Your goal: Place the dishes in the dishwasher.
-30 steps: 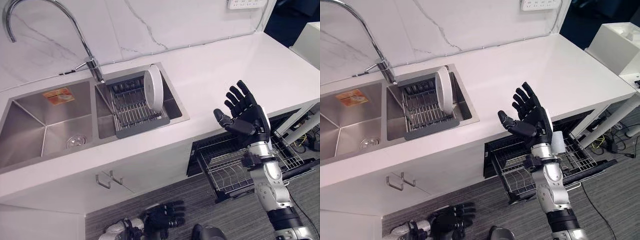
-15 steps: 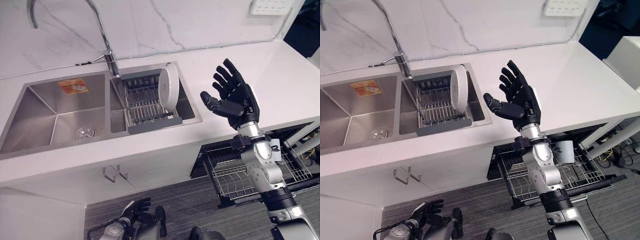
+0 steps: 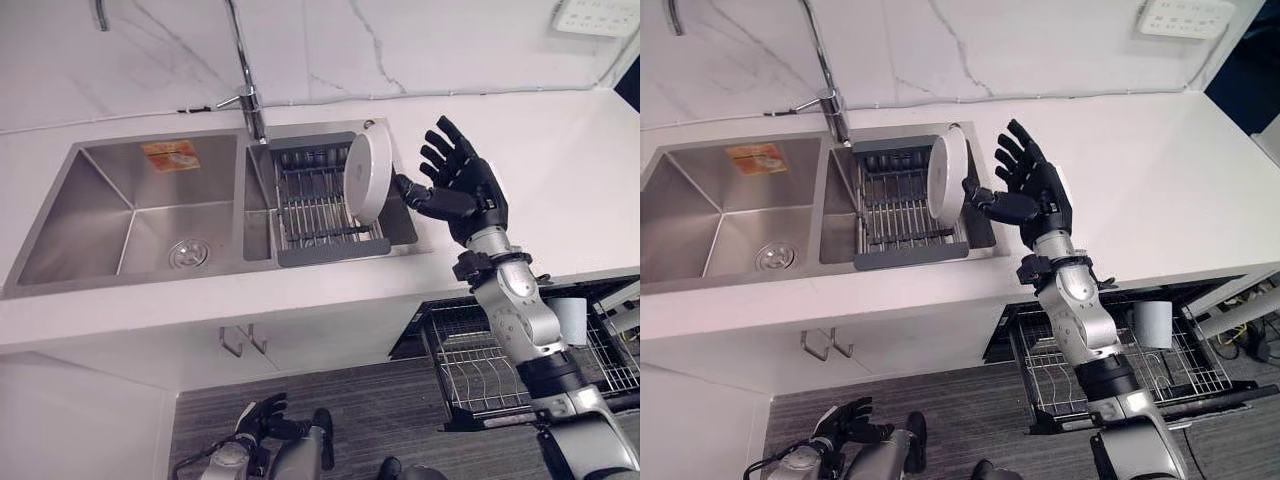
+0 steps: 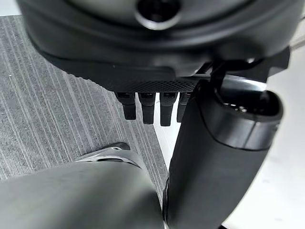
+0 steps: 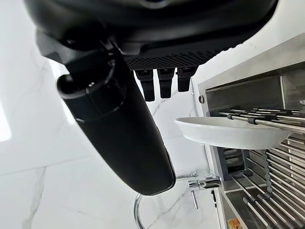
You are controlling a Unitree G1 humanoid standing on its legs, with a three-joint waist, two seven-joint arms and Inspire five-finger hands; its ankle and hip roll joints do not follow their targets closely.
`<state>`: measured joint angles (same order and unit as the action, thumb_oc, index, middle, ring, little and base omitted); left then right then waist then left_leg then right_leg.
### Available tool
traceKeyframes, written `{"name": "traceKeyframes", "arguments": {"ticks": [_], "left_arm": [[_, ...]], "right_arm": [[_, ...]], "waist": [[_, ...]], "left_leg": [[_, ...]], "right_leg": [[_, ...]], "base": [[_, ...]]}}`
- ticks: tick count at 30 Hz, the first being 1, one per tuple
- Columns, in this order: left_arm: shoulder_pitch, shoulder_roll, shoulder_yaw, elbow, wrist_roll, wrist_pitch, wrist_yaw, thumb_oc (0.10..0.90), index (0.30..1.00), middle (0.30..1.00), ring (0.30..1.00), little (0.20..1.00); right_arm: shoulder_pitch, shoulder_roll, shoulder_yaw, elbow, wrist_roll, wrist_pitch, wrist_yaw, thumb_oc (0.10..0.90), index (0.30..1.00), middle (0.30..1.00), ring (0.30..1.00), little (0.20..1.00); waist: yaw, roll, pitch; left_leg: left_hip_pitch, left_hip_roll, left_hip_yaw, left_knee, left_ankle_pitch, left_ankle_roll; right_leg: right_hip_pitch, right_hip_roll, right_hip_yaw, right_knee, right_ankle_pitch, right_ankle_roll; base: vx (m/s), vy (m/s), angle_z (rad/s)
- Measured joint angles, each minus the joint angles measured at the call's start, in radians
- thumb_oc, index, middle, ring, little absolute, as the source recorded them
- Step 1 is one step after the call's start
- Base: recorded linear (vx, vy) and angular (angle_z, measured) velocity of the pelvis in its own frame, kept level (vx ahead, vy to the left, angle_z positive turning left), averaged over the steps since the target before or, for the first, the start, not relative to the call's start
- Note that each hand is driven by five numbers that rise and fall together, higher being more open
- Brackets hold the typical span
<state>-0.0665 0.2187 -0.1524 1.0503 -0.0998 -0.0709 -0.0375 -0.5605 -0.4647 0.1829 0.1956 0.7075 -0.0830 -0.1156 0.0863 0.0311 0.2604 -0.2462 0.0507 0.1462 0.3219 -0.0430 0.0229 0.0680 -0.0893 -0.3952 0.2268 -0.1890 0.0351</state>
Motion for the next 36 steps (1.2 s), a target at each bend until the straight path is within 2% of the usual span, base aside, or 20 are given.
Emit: {"name": "traceKeyframes", "arguments": {"ticks": [7, 16, 25, 36], "left_arm": [[-0.004, 0.000, 0.000, 0.000, 0.000, -0.002, 0.008, 0.800, 0.900, 0.900, 0.900, 0.900], [-0.019, -0.001, 0.000, 0.001, 0.007, -0.002, 0.009, 0.800, 0.900, 0.900, 0.900, 0.900], [-0.025, -0.001, 0.001, 0.010, 0.007, -0.002, 0.011, 0.800, 0.900, 0.900, 0.900, 0.900], [-0.027, -0.001, 0.000, 0.015, 0.007, -0.004, 0.010, 0.800, 0.900, 0.900, 0.900, 0.900]], "right_arm": [[-0.038, -0.006, -0.001, 0.054, 0.001, 0.024, -0.038, 0.800, 0.900, 0.900, 0.900, 0.900], [-0.038, -0.013, -0.001, 0.059, 0.003, 0.027, -0.050, 0.800, 0.900, 0.900, 0.900, 0.900], [-0.069, -0.012, -0.001, 0.169, 0.004, 0.032, -0.062, 0.800, 0.900, 0.900, 0.900, 0.900], [-0.070, -0.012, -0.001, 0.169, 0.025, 0.039, -0.064, 0.800, 0.900, 0.900, 0.900, 0.900]], "waist": [[0.014, 0.004, 0.002], [0.037, 0.026, 0.012], [0.052, 0.034, 0.013], [0.055, 0.049, 0.020]], "left_leg": [[-0.008, -0.016, -0.018, 0.009, -0.011, -0.001], [-0.014, -0.020, -0.025, 0.022, -0.011, 0.002], [-0.014, -0.023, -0.032, 0.021, -0.010, 0.004], [-0.014, -0.031, -0.047, 0.021, -0.007, 0.008]], "right_leg": [[0.013, -0.007, -0.023, -0.013, -0.006, 0.007], [0.014, -0.008, -0.028, -0.019, -0.008, 0.008], [0.016, -0.005, -0.032, -0.020, -0.008, 0.008], [0.023, -0.001, -0.045, -0.020, -0.011, 0.007]], "base": [[0.05, 0.008, 0.10], [0.04, 0.010, 0.05], [0.02, 0.006, 0.01], [0.01, 0.001, 0.03]]}}
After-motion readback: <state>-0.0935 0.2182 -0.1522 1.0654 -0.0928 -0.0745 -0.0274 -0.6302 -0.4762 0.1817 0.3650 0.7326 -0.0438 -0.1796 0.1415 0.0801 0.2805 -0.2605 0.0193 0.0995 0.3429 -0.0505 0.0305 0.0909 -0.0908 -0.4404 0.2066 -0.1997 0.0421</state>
